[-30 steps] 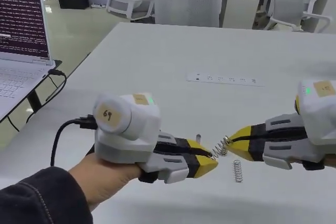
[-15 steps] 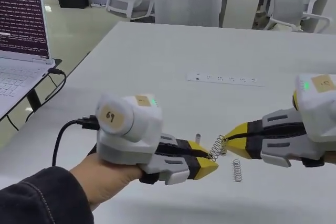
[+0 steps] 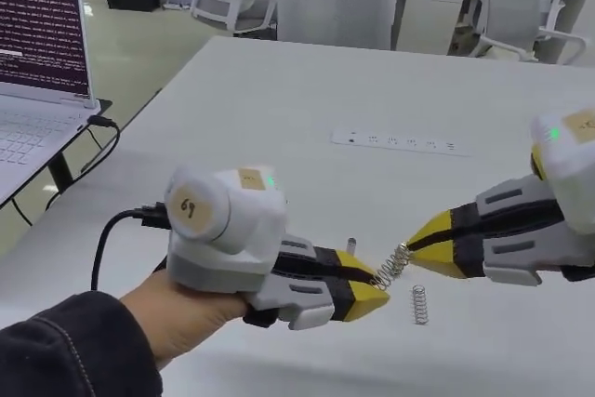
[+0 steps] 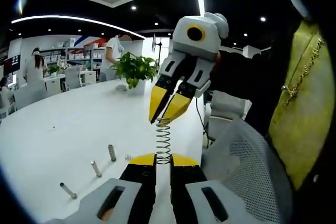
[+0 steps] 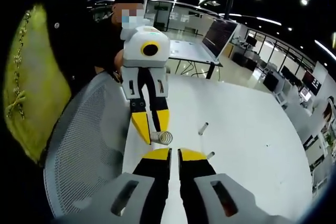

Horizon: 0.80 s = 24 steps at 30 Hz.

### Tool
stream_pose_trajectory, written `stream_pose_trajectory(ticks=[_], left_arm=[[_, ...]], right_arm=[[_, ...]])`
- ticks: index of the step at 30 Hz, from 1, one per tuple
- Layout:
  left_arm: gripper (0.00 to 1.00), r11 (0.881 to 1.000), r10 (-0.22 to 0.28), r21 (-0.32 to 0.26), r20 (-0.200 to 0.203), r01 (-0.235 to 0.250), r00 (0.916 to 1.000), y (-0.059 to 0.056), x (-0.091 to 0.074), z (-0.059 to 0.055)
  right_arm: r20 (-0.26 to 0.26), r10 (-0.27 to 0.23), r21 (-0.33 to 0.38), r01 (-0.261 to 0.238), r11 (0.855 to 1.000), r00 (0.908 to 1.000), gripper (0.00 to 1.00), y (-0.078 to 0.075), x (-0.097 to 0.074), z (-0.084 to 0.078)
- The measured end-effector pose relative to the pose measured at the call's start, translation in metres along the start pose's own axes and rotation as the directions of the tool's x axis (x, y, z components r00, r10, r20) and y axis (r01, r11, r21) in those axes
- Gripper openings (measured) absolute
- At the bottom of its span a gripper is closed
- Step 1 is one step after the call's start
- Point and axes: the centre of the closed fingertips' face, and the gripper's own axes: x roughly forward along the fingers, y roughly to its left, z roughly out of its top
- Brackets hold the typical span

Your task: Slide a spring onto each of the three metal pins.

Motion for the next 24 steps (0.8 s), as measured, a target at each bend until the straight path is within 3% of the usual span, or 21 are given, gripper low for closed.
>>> stream_pose_trajectory(ticks=[3, 4, 5, 11, 16, 24], left_arm=[[0.01, 1.0, -0.002, 0.004, 0.0, 0.002, 1.0, 0.0, -0.001, 0.0], [0.01, 1.0, -0.005, 0.005, 0.0, 0.005, 1.0, 0.0, -0.001, 0.0], [0.01, 1.0, -0.006, 0.005, 0.0, 0.006, 1.0, 0.0, -0.001, 0.0], [0.01, 1.0, -0.025, 0.015, 0.0, 0.025, 0.9997, -0.004, 0.0, 0.0], [0.01, 0.999, -0.04, 0.026, 0.003, 0.04, 0.9992, -0.008, 0.0, 0.003], [0.01, 0.998, -0.052, 0.04, 0.009, 0.052, 0.9986, -0.012, 0.0, 0.005]], right_arm=[[-0.008, 0.05, -0.006, -0.05, 0.999, 0.9987, 0.06, 0.006, -0.006, 0.001], [0.007, 0.099, 0.002, -0.099, 0.995, 0.9951, 0.08, 0.014, -0.008, 0.005], [0.019, 0.114, 0.02, -0.115, 0.993, 0.9933, 0.1, 0.016, -0.009, 0.008], [-0.007, 0.151, -0.019, -0.151, 0.988, 0.9885, 0.18, 0.016, -0.006, 0.016], [-0.037, 0.236, -0.029, -0.238, 0.971, 0.9709, 0.19, 0.024, 0.002, 0.019], [-0.093, 0.301, -0.043, -0.305, 0.951, 0.9492, 0.16, 0.029, 0.008, 0.017]])
